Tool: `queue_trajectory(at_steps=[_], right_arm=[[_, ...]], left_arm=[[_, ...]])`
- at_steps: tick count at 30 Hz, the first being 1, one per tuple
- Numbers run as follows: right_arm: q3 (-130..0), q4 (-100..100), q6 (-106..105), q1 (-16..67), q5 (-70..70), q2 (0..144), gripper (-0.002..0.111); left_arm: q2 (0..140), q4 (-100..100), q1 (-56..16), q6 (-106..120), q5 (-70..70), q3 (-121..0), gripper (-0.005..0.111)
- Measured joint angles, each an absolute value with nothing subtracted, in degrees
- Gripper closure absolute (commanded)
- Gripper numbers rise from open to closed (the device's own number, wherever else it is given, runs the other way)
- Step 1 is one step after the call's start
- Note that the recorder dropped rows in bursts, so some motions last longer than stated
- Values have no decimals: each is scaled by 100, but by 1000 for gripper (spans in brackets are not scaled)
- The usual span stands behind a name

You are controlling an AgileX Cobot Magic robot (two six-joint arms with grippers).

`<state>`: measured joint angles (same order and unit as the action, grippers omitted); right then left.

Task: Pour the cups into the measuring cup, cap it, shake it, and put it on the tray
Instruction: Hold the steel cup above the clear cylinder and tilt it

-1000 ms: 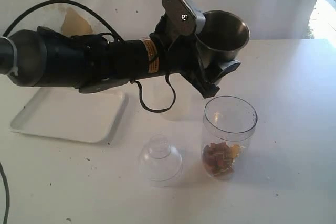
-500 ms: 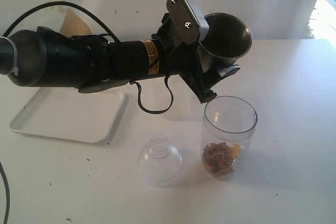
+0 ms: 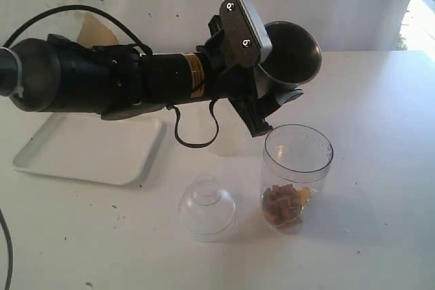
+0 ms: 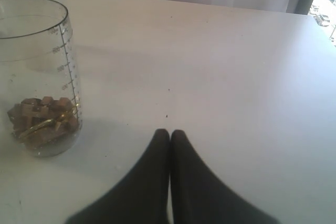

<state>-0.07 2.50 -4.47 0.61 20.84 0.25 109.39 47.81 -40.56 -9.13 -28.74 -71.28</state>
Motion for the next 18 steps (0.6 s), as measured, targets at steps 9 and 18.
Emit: queue_trajectory(at_steps=[9,18], right_arm=[[-7,250,-447,61,2084,25,108],[-7,250,-447,61,2084,25,108]], left_arm=[[10939,4781,-4021,-681,-2874,-7128,107],[10939,4907,-3887,-486,-2874,-7128,107]])
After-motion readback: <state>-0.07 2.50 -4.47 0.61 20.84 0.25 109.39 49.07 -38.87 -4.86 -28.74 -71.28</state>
